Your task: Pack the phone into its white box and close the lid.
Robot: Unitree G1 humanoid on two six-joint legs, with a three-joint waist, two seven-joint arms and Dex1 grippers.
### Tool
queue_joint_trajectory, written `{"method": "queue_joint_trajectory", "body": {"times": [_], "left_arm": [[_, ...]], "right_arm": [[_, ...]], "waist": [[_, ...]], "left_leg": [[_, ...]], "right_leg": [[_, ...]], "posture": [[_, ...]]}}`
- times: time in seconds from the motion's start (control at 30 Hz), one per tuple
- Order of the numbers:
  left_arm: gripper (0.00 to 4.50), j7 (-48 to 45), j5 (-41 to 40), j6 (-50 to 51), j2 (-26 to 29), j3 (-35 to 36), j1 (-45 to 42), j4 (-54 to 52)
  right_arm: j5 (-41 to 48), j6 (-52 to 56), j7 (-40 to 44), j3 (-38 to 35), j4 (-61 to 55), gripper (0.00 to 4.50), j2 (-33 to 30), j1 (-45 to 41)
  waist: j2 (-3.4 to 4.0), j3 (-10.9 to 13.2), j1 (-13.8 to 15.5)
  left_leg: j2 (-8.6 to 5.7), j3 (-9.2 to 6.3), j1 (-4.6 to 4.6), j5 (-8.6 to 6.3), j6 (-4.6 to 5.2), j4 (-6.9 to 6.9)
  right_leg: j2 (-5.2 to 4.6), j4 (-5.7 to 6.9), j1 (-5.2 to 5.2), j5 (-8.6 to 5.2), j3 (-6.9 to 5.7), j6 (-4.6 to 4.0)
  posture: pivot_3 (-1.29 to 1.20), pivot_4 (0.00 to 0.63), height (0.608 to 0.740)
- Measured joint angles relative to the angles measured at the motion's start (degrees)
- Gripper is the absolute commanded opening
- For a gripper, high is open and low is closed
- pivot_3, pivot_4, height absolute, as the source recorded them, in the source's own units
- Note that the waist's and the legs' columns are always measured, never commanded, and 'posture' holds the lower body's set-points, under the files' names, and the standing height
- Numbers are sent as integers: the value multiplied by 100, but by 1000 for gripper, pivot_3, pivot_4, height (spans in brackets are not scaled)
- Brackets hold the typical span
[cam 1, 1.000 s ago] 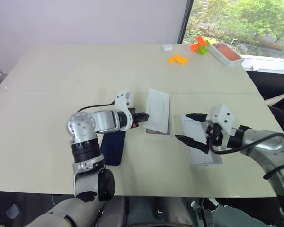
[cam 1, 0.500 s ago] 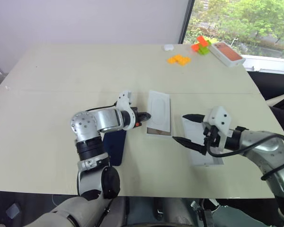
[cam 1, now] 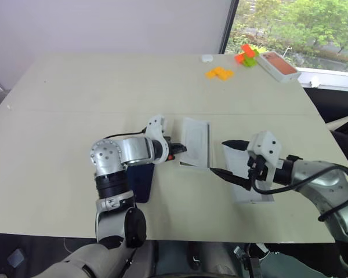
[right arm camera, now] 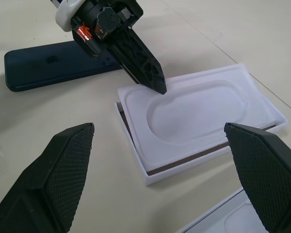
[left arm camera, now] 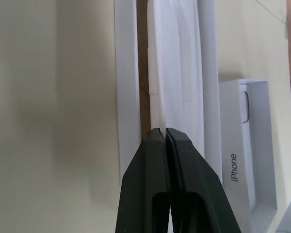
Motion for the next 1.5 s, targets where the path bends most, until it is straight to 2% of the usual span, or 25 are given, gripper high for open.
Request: {"method": "queue_joint_trajectory", "body": {"times": [0.2,0.3,0.4,0.53,0.6,0.67,0.8,0.97,1.03,1.07,1.17,1.23,1.3,1.5], "left_arm": [[18,144,-210,0,-54,9,29,0],[905,168,-277,0,-36,9,58,1],[2343,197,-394,0,-12,18,58,1],[2343,202,-681,0,45,24,57,-5],[2343,174,-987,-1,252,-45,94,-52],[2343,96,-1317,-1,593,-187,188,-196],[2343,-380,-1685,-1,1806,-759,511,-574],[2343,-1116,-1577,-53,2510,-1238,748,-941],[2382,-1665,-1212,-467,2880,-1380,882,-1249],[2382,-2141,-791,-989,3251,-1552,1031,-1539],[2382,-3289,711,-2532,4374,-2289,1451,-2054],[2382,-3929,1561,-3529,4643,-2682,1821,-2127],[2382,-4487,2082,-4312,4632,-2909,2172,-2121],[2382,-5537,2977,-5539,4773,-2995,2757,-1952]], "right_arm": [[-1,0,-7,34,0,4500,17,0],[0,0,-11,44,0,4500,19,0],[-1,0,-21,68,0,4500,26,0],[-2,0,-29,127,0,4500,39,0],[-1,0,-32,130,1,4500,41,-8],[-4,-1,-36,141,9,4500,43,-19],[-4,-2,-78,171,69,4500,145,-90],[-28,-4,-117,285,142,4500,237,-311],[-231,-18,-247,451,279,3991,337,-468],[-458,-25,-403,641,441,3637,434,-657],[-950,30,-698,1064,873,2122,594,-1035],[-1086,182,-834,1286,1030,1139,823,-1310],[-1256,390,-985,1583,1182,135,1087,-1638],[-2114,857,-1641,2148,2213,61,1574,-2529]], "waist": [[0,0,-2],[0,0,-3],[0,0,-1],[0,0,-4],[0,0,-12],[1,0,-18],[3,-2,-22],[0,0,-2],[-1,0,-37],[-2,1,-87],[3,0,-158],[11,0,-151],[9,2,-141],[6,3,-126]], "left_leg": [[-1,0,0,0,0,0],[0,0,0,1,-2,0],[0,0,0,1,-2,0],[0,0,1,1,-2,0],[4,0,2,2,-3,0],[6,0,6,4,-7,-2],[6,-1,11,8,-15,-2],[-5,-4,8,10,-15,-1],[-2,0,10,10,-15,-1],[5,5,13,12,-19,-2],[4,7,16,17,-29,-15],[13,9,14,18,-28,-16],[18,7,6,18,-24,-13],[13,9,-11,-6,34,-7]], "right_leg": [[0,0,0,0,0,0],[1,0,0,0,0,0],[1,0,0,0,0,0],[0,0,0,0,0,0],[0,1,0,0,1,0],[1,4,0,0,1,0],[1,15,0,0,2,0],[0,15,1,0,1,-1],[0,14,0,0,4,-2],[3,14,-1,0,7,-3],[11,12,-5,2,7,-11],[11,11,-7,3,7,-14],[10,6,-9,4,7,-15],[0,-8,-13,6,4,-17]], "posture": [[0,150,740],[0,150,740],[0,150,740],[0,150,740],[0,150,740],[0,150,740],[0,150,740],[0,150,740],[0,150,740],[0,150,740],[0,150,740],[0,150,740],[0,150,740],[0,150,740]]}}
